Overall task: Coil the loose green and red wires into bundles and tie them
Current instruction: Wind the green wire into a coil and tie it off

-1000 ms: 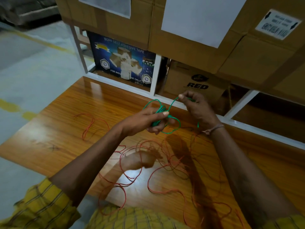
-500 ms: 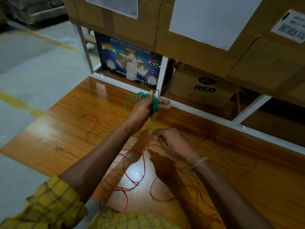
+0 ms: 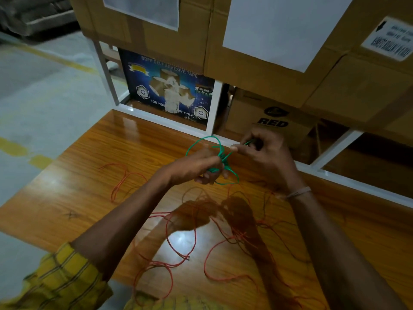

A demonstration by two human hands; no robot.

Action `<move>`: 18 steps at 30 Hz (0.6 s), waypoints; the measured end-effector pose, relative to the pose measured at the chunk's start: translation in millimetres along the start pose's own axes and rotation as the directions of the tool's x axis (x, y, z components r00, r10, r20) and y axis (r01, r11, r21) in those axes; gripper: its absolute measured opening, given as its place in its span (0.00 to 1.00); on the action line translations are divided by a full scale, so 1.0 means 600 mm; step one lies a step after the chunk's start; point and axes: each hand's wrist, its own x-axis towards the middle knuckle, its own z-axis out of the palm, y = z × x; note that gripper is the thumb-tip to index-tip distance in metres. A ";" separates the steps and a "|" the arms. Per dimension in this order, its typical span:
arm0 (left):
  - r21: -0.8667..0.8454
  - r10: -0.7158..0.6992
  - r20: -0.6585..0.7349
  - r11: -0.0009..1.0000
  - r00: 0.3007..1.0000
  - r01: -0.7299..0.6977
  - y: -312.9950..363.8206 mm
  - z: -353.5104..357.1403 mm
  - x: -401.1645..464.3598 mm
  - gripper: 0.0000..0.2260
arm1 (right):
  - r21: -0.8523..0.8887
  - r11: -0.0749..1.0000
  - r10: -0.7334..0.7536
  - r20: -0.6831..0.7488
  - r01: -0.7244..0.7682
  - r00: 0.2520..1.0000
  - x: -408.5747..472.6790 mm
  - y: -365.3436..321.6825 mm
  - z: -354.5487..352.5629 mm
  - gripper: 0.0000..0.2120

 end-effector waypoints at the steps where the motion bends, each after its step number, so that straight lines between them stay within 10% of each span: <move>1: 0.054 0.014 0.018 0.998 1.000 -0.015 -0.001 -0.002 0.000 0.13 | 0.055 0.998 0.026 0.002 -0.026 1.000 -0.004 0.002 0.002 0.12; 18: -0.314 0.119 0.326 0.949 0.938 -0.011 -0.009 -0.012 0.000 0.17 | 0.502 0.834 0.183 0.140 -0.229 0.973 -0.055 0.037 0.049 0.18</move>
